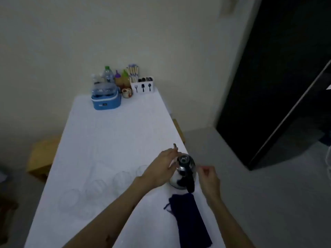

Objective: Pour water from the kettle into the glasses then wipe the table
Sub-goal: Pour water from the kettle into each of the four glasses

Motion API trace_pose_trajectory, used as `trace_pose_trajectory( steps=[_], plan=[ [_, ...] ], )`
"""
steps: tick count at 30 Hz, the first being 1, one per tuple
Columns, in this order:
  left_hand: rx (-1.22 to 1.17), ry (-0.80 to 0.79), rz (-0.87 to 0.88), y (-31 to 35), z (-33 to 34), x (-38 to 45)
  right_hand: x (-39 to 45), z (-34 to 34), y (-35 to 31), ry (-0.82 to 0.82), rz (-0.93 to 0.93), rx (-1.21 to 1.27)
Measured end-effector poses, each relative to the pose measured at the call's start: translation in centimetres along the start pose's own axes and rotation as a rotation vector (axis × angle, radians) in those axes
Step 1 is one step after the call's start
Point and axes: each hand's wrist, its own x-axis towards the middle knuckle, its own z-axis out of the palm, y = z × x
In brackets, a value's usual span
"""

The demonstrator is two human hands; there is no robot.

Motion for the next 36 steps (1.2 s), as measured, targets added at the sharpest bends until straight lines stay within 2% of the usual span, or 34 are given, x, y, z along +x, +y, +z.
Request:
trace_pose_trajectory(
  steps=[7, 10, 14, 18, 22, 29, 36],
  plan=[
    [0.200, -0.431, -0.061, -0.2, 4.7, 3.3, 0.7, 3.7, 4.3, -0.184, 0.201, 0.015],
    [0.291, -0.561, -0.054, -1.6, 5.8, 3.5, 1.7, 4.3, 5.1, -0.178, 0.292, 0.129],
    [0.228, -0.458, -0.096, -1.9, 6.2, 3.5, 2.2, 4.8, 5.1, -0.100, 0.403, 0.423],
    [0.335, -0.530, -0.053, -2.0, 6.0, 3.9, 2.1, 4.9, 5.1, -0.030, 0.372, 0.489],
    [0.247, -0.523, -0.089, -0.6, 5.3, 3.8, 1.5, 3.9, 4.3, -0.009, 0.343, 0.559],
    [0.228, -0.330, 0.076, 3.2, 1.7, 0.3, -2.6, 0.9, 0.4, 0.023, 0.161, 0.534],
    [0.217, -0.125, 0.212, 6.8, -3.3, -6.8, -10.7, -0.4, -4.7, 0.051, 0.051, 0.552]
  ],
)
